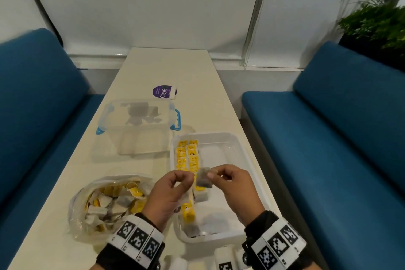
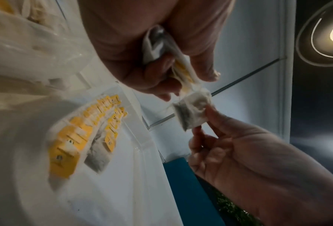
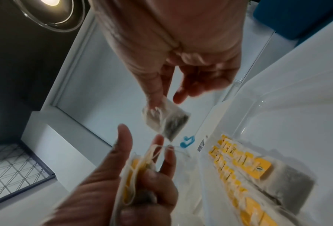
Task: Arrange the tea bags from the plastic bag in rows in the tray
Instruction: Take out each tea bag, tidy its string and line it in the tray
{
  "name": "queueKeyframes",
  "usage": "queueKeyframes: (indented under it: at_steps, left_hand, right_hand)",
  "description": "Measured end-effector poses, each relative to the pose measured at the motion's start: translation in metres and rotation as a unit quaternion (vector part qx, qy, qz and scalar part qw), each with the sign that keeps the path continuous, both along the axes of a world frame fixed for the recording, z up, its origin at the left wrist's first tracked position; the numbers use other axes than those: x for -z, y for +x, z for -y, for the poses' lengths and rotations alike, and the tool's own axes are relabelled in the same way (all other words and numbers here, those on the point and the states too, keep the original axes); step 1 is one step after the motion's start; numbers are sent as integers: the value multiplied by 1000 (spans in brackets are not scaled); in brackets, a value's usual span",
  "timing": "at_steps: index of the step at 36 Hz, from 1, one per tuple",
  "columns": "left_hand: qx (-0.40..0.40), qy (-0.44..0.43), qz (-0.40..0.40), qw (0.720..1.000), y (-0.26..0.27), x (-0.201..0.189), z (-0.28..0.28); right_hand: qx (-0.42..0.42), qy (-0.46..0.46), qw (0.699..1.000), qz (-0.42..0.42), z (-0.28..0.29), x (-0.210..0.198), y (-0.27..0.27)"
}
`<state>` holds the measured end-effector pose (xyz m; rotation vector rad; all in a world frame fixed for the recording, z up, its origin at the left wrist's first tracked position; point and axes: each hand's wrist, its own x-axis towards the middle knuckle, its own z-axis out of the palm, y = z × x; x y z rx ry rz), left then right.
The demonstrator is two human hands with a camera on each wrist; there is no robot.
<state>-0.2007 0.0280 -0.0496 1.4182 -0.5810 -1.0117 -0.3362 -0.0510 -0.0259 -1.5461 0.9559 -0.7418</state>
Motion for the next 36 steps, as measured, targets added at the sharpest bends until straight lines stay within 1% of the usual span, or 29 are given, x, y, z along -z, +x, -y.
queueKeyframes:
  at_steps: [2,9,12,15,17,20,22,24,27,29,31,33,36]
  left_hand:
    - [19,1,2,1000,-5,-2,5]
    - [25,13,-4,1000,-21,-2,14]
    - [18,17,-44,999,-25,1,15]
    - [3,21,-81,996,-25,5,13]
    - [-3,22,-88,996,-25,5,12]
    - [10,24,-95,995,-26,6,11]
    - [19,31,-103,994,-27,8,11]
    - [30,29,-124,991,-26,10,10]
    - [50,21,-173,983,-23,7,10]
    - [78,36,-186,979,-22,5,9]
    - [104,53,-192,974,-22,5,7]
    - [114,68,-204,970,-22,6,6]
    - [126,88,-216,964,-22,6,4]
  right_hand:
    - [9,-6,1000,5,8,-3,-3]
    - [-75,83,993,25,25,-8,-15]
    - [-98,128,986,43,27,-4,-16]
    - [-105,139,984,43,28,1,-17]
    - [-110,141,983,37,29,3,-19]
    - [-125,146,981,27,30,6,-21]
    - [-150,159,975,29,31,4,-22]
    - [-180,189,964,52,32,-1,-23]
    - [-195,227,950,93,37,-6,-25]
    - [-219,209,949,85,40,-5,-26]
    - [-261,172,948,59,41,-2,-27]
    - [-299,134,944,37,40,-1,-27]
    - [-323,103,941,19,40,0,-27]
